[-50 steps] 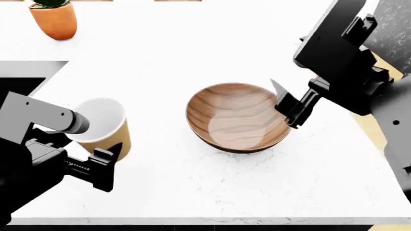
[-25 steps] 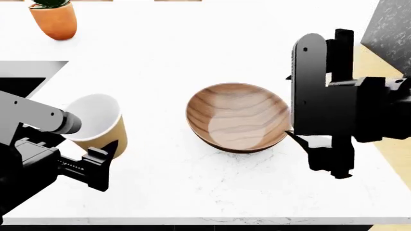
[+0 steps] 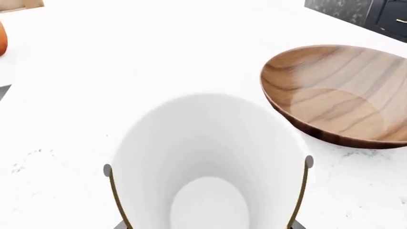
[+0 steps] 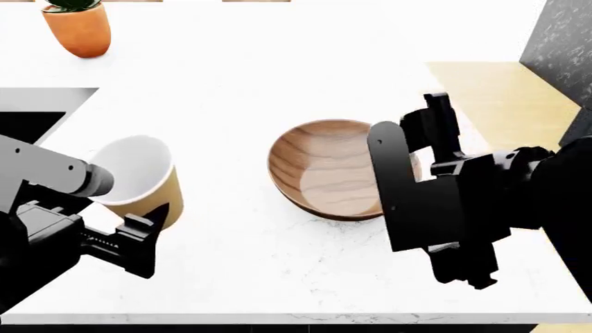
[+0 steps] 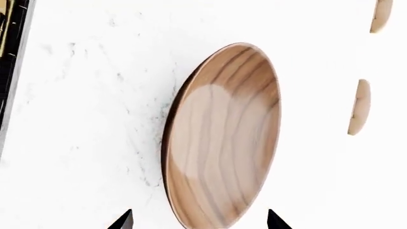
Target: Pick the bowl and cup and place them in the sink. Then turn on the water.
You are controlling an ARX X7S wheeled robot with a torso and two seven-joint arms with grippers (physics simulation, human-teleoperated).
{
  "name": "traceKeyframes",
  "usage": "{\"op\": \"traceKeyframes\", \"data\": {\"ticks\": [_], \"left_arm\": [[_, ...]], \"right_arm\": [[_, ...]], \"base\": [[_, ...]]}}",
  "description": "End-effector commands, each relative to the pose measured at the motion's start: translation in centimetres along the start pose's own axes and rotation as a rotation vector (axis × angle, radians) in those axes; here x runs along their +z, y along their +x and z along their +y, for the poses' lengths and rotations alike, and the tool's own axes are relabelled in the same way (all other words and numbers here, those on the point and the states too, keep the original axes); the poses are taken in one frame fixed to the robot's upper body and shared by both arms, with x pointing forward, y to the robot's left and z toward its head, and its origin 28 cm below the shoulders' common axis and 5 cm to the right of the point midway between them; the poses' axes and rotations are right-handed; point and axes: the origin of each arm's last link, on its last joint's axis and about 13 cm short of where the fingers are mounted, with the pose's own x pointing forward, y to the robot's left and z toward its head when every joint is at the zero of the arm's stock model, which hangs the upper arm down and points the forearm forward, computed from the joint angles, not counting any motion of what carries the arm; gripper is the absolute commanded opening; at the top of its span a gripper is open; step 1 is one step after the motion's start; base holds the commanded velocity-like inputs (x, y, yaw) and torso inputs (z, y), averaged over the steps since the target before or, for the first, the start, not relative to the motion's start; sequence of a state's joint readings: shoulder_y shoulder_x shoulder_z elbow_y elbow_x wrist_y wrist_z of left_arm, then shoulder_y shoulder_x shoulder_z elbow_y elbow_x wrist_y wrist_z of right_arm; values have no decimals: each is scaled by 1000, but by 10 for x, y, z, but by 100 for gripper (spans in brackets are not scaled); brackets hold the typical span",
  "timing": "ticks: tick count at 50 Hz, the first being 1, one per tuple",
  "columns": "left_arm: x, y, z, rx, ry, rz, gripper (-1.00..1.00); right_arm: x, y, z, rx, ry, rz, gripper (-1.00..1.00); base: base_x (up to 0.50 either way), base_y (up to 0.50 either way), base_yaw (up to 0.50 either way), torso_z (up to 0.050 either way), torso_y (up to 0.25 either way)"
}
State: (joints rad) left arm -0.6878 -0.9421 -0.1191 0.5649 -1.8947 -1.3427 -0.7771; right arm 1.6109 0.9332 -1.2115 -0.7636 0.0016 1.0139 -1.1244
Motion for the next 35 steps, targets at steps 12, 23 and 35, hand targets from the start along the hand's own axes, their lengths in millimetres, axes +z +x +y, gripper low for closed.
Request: {"op": "traceKeyframes", "data": {"ticks": [12, 23, 35], "left_arm": [[-5, -3, 1, -1, -20, -10, -100], [-5, -2, 0, -5, -20, -11, -100], [-2, -4, 0, -6, -14, -17, -100]], "right_arm": [[3, 50, 12, 82, 11, -32, 100], [-2, 69, 9, 68, 51, -37, 100], [-6, 84, 5, 69, 83, -36, 100]], "base": [[0, 0, 0, 0, 0], [0, 0, 0, 0, 1], [0, 0, 0, 0, 0]]}}
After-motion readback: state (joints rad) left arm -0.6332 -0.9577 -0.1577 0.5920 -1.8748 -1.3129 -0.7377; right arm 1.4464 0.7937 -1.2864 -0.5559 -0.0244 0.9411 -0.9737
